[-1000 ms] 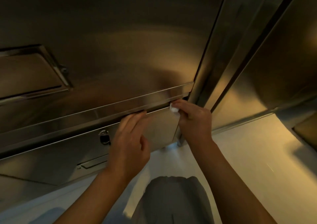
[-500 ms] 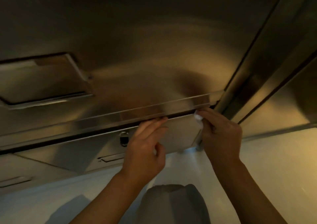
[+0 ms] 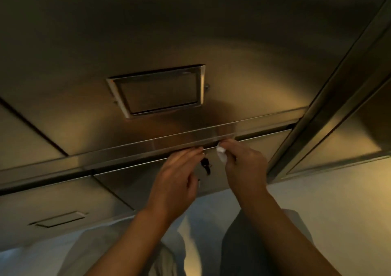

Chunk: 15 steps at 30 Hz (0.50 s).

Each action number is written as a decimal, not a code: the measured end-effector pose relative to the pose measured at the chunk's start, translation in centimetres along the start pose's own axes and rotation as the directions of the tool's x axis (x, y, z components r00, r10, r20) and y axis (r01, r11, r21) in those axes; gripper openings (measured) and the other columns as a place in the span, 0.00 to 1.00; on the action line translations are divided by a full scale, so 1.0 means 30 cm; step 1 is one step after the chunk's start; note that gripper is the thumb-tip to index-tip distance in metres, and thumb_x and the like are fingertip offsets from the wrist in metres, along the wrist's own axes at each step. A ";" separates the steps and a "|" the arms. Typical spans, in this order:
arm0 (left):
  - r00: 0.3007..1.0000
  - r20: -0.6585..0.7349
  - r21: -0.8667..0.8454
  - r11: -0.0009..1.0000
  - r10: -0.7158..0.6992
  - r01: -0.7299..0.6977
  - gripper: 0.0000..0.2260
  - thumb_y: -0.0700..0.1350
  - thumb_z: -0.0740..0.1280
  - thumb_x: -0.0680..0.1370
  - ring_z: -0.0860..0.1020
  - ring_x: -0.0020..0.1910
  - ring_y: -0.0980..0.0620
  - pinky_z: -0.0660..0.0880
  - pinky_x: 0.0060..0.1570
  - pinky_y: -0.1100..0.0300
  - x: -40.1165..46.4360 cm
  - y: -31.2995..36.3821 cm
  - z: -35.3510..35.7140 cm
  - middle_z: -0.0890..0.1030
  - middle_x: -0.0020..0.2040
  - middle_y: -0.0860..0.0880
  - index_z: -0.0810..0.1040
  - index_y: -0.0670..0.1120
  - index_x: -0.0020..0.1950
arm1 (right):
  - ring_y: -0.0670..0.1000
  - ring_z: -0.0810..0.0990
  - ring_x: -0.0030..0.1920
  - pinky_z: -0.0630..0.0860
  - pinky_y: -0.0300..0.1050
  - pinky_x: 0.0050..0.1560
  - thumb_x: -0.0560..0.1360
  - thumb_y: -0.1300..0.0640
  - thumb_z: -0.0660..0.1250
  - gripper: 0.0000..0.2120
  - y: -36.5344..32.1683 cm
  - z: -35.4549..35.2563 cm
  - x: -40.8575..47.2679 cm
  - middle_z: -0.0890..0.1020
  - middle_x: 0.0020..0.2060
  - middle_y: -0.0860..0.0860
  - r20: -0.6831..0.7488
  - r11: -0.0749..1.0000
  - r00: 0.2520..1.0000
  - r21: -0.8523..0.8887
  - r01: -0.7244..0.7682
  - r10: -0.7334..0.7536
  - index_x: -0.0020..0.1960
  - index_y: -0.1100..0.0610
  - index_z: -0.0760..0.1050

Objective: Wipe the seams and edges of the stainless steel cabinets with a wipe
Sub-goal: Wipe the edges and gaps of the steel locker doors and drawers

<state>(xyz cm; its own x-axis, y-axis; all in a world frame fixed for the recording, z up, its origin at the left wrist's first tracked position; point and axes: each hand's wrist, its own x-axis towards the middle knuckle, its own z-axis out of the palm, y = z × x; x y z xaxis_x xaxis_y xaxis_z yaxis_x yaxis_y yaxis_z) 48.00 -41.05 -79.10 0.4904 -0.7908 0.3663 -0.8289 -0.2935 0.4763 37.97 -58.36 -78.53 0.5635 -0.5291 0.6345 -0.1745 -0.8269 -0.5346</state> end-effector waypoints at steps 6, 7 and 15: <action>0.999 -0.051 -0.018 1.000 -0.001 0.000 0.22 0.42 0.59 0.77 0.69 0.74 0.60 0.58 0.77 0.68 -0.134 -0.145 -0.150 0.76 0.73 0.54 0.79 0.48 0.71 | 0.46 0.85 0.42 0.79 0.36 0.48 0.71 0.66 0.77 0.11 -0.170 0.115 -0.049 0.88 0.45 0.48 0.115 1.000 0.993 -0.020 -0.003 0.005 0.49 0.53 0.86; 0.998 -0.058 -0.015 1.000 -0.011 0.010 0.23 0.42 0.59 0.77 0.69 0.74 0.60 0.58 0.77 0.68 -0.150 -0.163 -0.161 0.76 0.73 0.54 0.79 0.48 0.71 | 0.46 0.85 0.42 0.80 0.38 0.47 0.72 0.66 0.77 0.11 -0.191 0.129 -0.058 0.88 0.45 0.47 0.124 1.000 0.992 -0.015 -0.007 0.009 0.49 0.53 0.86; 0.968 -0.212 -0.043 0.991 -0.134 0.128 0.21 0.38 0.63 0.75 0.70 0.68 0.64 0.57 0.74 0.73 -0.268 -0.278 -0.270 0.81 0.65 0.52 0.83 0.47 0.66 | 0.45 0.85 0.46 0.76 0.30 0.56 0.76 0.61 0.68 0.09 -0.451 0.298 -0.124 0.88 0.48 0.48 0.187 0.981 0.967 0.124 0.150 -0.172 0.50 0.55 0.86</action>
<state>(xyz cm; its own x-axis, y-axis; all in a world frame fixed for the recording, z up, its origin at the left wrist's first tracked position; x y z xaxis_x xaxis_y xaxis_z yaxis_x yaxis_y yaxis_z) 53.15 -27.89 -79.54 0.6427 -0.6125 0.4601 -0.7471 -0.3684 0.5532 45.45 -43.49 -78.65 0.7257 -0.3342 0.6014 0.0138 -0.8669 -0.4983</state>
